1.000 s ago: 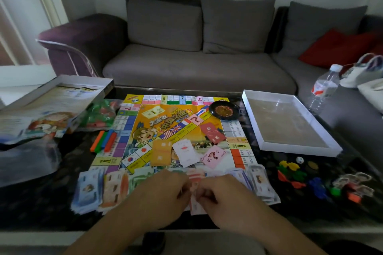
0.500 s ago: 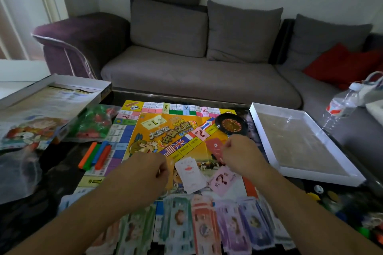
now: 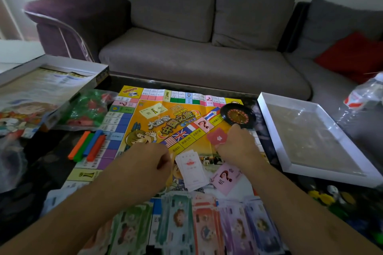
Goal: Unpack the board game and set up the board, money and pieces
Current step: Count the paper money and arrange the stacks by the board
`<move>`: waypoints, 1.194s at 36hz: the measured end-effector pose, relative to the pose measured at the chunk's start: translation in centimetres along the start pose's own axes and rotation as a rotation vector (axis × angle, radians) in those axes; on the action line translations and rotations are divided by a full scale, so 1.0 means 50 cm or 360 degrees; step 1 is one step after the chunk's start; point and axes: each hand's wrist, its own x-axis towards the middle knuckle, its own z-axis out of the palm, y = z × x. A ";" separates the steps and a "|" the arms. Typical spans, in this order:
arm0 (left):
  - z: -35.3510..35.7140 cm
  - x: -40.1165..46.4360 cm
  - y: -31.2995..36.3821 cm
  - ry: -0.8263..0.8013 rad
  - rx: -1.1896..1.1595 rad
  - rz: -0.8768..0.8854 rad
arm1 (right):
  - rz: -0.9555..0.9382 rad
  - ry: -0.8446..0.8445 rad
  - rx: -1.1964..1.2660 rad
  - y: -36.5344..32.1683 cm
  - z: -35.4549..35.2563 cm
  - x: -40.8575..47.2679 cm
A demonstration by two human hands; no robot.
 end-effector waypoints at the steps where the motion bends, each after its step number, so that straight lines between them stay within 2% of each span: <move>1: 0.002 0.000 -0.002 0.0002 -0.0009 0.0000 | -0.0008 -0.0008 0.0015 0.000 0.001 -0.001; 8: 0.008 -0.003 0.001 0.0000 -0.0016 0.0011 | -0.0008 -0.0002 0.0109 0.000 0.000 -0.004; 18: 0.017 -0.003 0.009 0.0017 -0.0058 0.0014 | -0.0027 -0.0017 -0.0017 -0.024 -0.004 -0.012; 26: 0.022 0.004 0.016 0.0016 -0.0059 0.0022 | -0.0086 -0.0099 0.0186 -0.020 -0.014 -0.019; 37: 0.020 0.000 0.025 0.0010 -0.0073 0.0014 | 0.0070 -0.0226 0.0342 -0.016 -0.018 -0.010; 40: 0.016 0.001 0.025 0.0021 -0.0131 -0.0014 | 0.0064 -0.0260 0.0515 -0.016 -0.039 -0.014; 43: 0.013 0.003 0.024 0.0089 -0.0343 -0.0066 | 0.0050 -0.0280 0.0763 -0.027 -0.075 -0.030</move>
